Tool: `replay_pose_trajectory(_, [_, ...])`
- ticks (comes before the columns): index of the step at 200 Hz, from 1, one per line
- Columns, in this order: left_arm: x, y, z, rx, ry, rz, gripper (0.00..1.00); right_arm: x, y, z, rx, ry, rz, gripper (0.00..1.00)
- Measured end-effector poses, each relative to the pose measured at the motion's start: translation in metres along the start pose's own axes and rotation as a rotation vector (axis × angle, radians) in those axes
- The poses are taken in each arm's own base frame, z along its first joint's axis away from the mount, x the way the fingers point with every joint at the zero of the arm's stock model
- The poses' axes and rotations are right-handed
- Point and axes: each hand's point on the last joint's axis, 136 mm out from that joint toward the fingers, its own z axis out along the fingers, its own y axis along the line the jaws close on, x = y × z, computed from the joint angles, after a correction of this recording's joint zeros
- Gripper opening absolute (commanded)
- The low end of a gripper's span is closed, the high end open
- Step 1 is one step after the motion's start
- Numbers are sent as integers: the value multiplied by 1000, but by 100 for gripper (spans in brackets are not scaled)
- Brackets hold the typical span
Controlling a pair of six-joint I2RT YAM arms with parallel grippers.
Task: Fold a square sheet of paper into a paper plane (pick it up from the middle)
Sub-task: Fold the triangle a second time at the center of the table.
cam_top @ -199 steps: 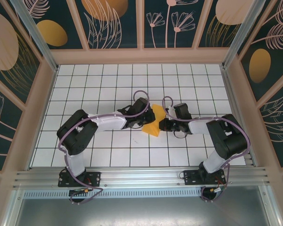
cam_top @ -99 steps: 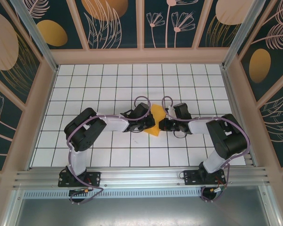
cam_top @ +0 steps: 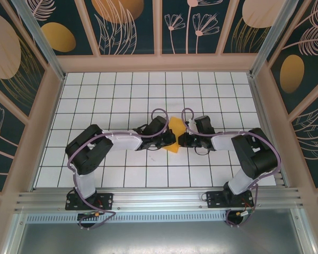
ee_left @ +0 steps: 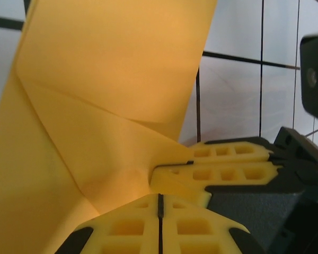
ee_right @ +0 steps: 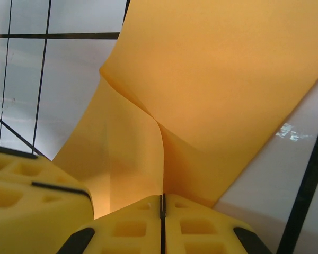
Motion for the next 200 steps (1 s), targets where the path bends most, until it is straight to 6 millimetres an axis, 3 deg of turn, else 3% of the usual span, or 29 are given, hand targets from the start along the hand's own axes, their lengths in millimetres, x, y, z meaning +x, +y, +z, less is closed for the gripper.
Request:
replay_pose_trajectory(55, [15,17,17,-35,37,-22,8,0,1,1,-1,1,-2,10])
replay_pose_trajectory(200, [22,8,5,16,30,-27,9,-1,1,1,0,1,-3,10])
